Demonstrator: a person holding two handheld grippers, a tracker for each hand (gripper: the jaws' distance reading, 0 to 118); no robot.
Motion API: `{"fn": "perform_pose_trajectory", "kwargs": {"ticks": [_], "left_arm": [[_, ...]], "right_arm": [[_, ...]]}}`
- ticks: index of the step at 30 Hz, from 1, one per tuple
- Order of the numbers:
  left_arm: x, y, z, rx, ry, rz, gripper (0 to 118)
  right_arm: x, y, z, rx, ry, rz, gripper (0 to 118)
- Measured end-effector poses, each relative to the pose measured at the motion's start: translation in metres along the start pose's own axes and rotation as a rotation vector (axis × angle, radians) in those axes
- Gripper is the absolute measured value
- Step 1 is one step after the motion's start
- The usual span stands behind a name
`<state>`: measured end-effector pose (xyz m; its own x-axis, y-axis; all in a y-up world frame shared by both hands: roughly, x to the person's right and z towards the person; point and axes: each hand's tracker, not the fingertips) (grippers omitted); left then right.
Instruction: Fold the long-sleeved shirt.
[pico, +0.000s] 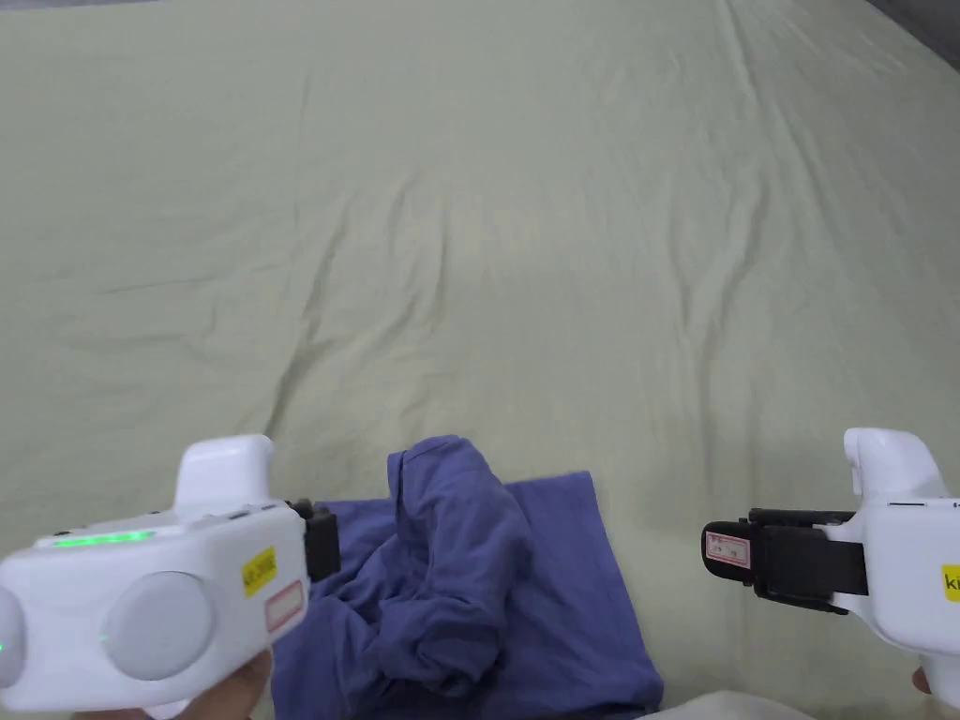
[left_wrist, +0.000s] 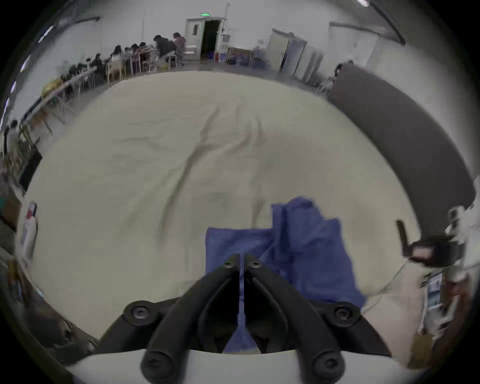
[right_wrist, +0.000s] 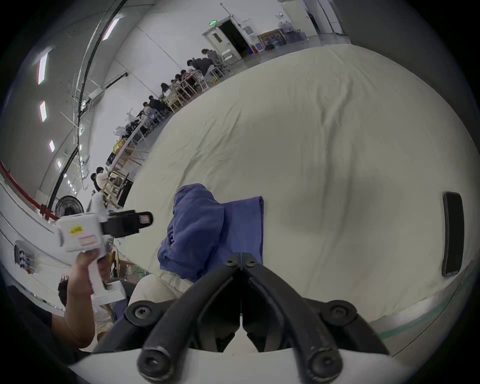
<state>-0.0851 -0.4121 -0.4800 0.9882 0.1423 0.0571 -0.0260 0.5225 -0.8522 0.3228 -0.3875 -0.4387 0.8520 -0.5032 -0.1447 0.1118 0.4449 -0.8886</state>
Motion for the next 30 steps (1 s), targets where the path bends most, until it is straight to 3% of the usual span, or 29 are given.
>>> {"fn": "perform_pose_trajectory", "kwargs": {"ticks": [6, 9, 18, 23, 27, 30], "left_arm": [[0.087, -0.022, -0.070, -0.134, -0.139, -0.166, 0], [0.136, -0.028, -0.069, -0.070, -0.099, -0.275, 0], [0.196, -0.043, -0.069, -0.051, -0.136, -0.352, 0], [0.183, -0.040, -0.071, -0.067, -0.192, -0.318, 0], [0.116, -0.017, -0.021, -0.046, -0.460, -0.055, 0], [0.060, -0.016, 0.014, 0.022, -0.354, -0.051, 0]], "right_arm": [[0.008, -0.004, 0.010, 0.005, -0.024, -0.022, 0], [0.015, -0.006, 0.018, 0.016, -0.046, -0.051, 0], [0.024, -0.012, 0.024, 0.008, -0.090, -0.077, 0], [0.014, -0.011, 0.017, 0.005, -0.075, -0.068, 0], [0.003, -0.005, 0.019, 0.050, -0.029, -0.045, 0], [-0.003, 0.001, 0.012, 0.053, -0.018, -0.040, 0]]}}
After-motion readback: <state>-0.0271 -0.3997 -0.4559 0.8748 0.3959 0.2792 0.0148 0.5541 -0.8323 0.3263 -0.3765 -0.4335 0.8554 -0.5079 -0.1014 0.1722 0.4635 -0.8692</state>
